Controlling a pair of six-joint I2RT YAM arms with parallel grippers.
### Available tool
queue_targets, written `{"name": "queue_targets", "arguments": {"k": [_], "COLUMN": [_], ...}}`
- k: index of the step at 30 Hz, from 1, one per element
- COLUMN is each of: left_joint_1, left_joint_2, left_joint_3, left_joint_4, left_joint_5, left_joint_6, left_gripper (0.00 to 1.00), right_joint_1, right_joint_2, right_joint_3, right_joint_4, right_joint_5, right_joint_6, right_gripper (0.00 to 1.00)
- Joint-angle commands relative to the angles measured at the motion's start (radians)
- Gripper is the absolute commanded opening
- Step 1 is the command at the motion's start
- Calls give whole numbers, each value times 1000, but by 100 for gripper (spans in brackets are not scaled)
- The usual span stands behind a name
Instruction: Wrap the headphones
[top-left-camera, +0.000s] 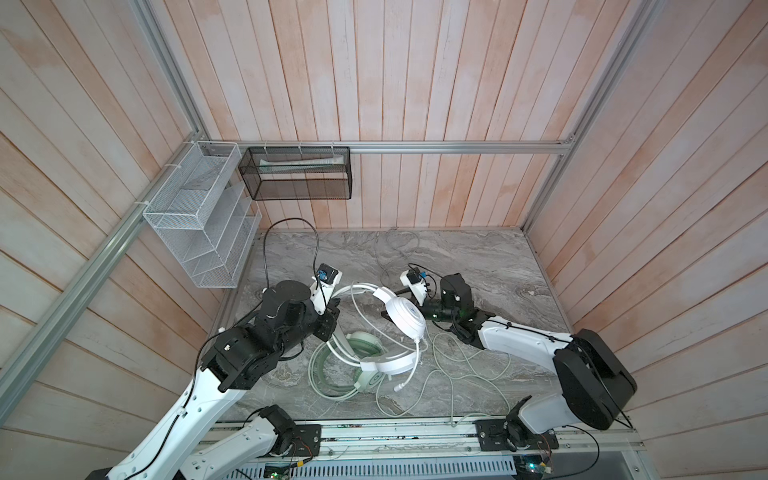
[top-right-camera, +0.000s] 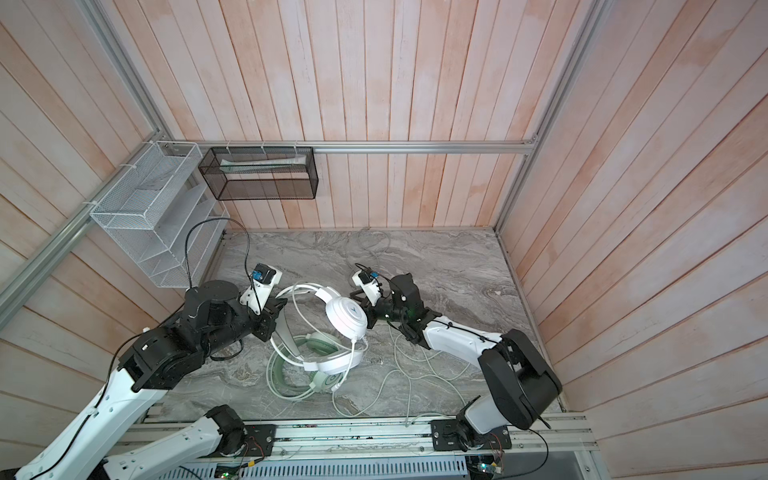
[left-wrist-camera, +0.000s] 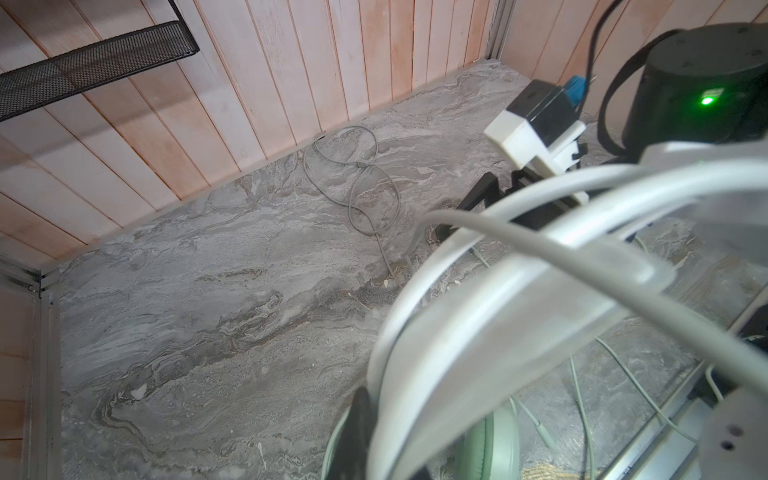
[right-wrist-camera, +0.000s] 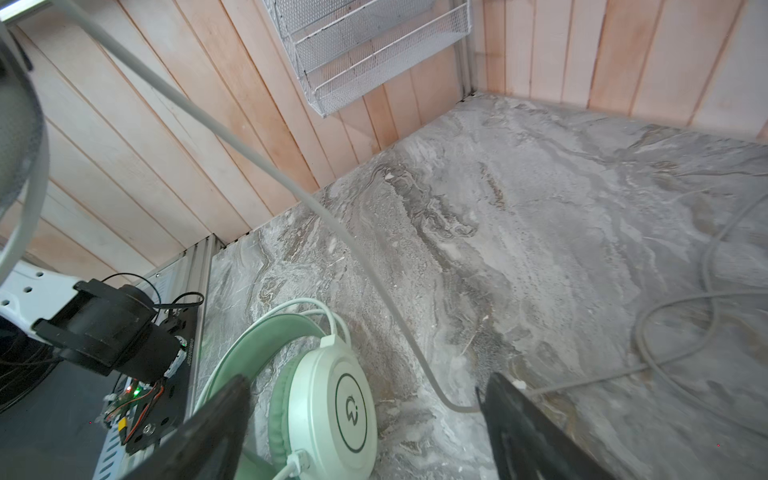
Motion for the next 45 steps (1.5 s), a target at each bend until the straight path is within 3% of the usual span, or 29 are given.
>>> {"name": "queue_targets", "arguments": {"k": [1,10,14,15,18,19,25,31,45], "left_joint_1": [1,1,1,1,1,1,1,1,1], "left_joint_2": [-1,0,-5,-8,-12,-13,-16,-32,-64], "left_joint_3": [46,42,30,25,4,-2,-20,-35,-43], "left_joint_4": [53,46,46,45,51,55,75,79,95], "left_joint_5": [45,66,66,66,60,57,66,83,94], "left_joint_6": [-19,-30,-28,-28,-24,-22,-22,-24,-38], "left_gripper": [0,0,0,0,0,0,0,0,0], "right_joint_1": [19,7,-10,-10,-13,-13,-20,-50,-117], "right_joint_2": [71,171,124,93,-16,-54,-205,-235,-269], "right_joint_3": [70,137,133,123,105,105,139,156,166], "right_joint_4": [86,80,41,30,-21,-44,-162,-173,-129], "right_joint_5": [-36,42,71,93,181,211,343,402,408], "right_joint_6": [-1,-47,-67,-78,-106,-119,-170,-180,-148], "right_gripper": [86,75,42,29,2,0,0,0,0]}}
